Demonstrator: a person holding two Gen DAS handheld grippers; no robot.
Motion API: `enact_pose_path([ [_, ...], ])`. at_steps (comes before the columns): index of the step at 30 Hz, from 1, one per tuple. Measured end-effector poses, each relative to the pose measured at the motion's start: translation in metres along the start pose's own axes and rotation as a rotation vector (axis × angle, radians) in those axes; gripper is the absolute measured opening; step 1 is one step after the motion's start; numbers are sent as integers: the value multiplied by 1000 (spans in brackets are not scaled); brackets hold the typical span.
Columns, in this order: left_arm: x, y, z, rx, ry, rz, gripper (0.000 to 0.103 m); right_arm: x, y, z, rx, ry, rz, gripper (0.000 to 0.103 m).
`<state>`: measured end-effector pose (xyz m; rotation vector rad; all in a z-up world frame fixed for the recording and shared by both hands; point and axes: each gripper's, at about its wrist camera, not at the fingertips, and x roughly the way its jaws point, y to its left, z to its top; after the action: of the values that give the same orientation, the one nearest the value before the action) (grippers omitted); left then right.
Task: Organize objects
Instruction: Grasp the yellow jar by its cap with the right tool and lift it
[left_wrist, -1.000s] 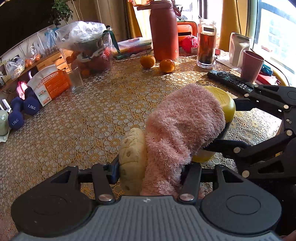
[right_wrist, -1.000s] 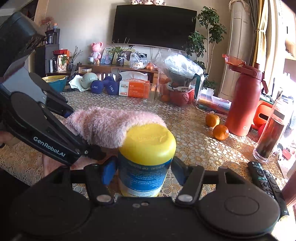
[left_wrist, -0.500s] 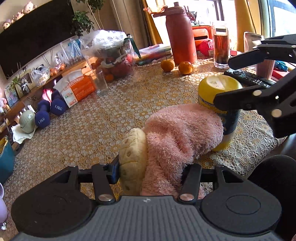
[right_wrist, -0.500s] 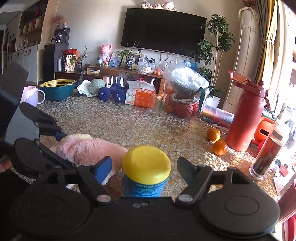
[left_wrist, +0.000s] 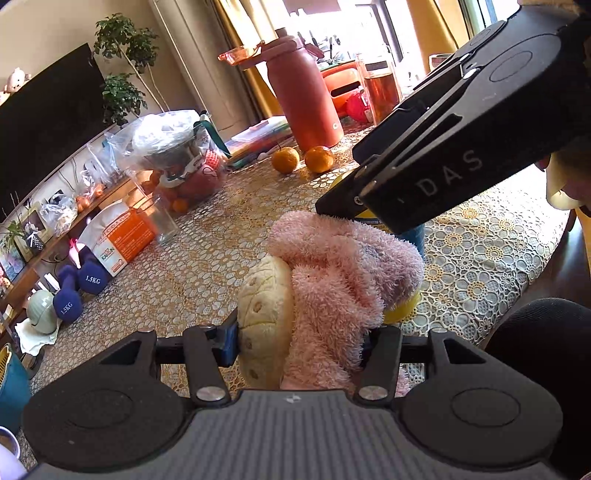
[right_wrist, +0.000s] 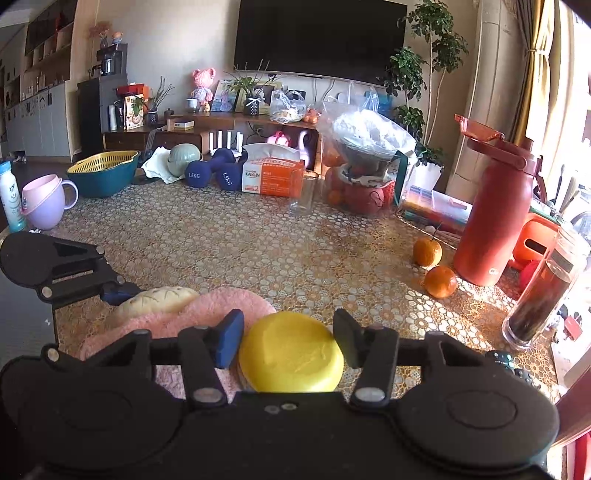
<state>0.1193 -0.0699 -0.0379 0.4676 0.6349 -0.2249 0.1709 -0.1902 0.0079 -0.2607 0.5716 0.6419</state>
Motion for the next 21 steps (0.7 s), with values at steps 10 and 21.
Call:
enact_pose_path([
  [10, 36, -20, -3, 59, 63, -19, 53, -4, -23, -9, 74, -10, -7, 53],
  [21, 24, 9, -18, 75, 107, 109, 53, -5, -36, -15, 142, -26, 4, 52],
])
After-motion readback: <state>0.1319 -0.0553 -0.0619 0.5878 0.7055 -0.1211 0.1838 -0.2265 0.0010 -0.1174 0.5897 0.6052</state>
